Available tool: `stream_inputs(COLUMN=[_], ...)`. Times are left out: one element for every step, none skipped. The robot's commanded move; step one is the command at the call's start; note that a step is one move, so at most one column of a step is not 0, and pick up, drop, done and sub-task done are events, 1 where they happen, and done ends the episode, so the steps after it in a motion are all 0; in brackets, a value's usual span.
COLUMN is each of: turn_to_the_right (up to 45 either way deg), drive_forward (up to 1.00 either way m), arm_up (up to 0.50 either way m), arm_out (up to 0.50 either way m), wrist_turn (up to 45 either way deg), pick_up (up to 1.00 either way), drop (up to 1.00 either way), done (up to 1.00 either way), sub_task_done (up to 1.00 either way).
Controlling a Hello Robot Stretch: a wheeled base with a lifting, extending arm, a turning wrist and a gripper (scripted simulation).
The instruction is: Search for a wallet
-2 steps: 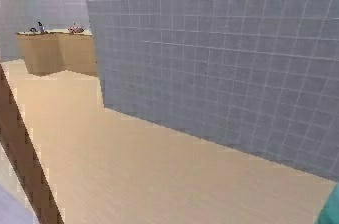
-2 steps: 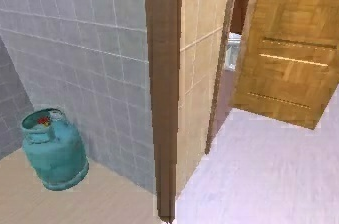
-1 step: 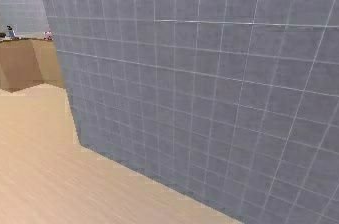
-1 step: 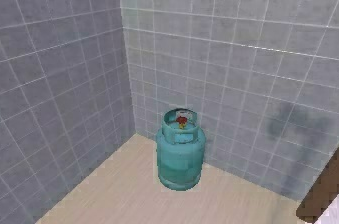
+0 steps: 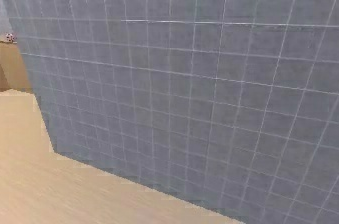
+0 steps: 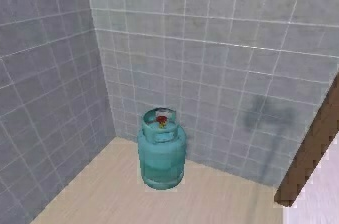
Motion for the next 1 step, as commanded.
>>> stream_inputs(turn_to_the_right=[0.0], drive_forward=[0.2], arm_up=[0.0], arm_out=[0.0], wrist_turn=[0.0], pick_up=[0.0], drop=[0.0], done=[0.0], sub_task_done=[0.0])
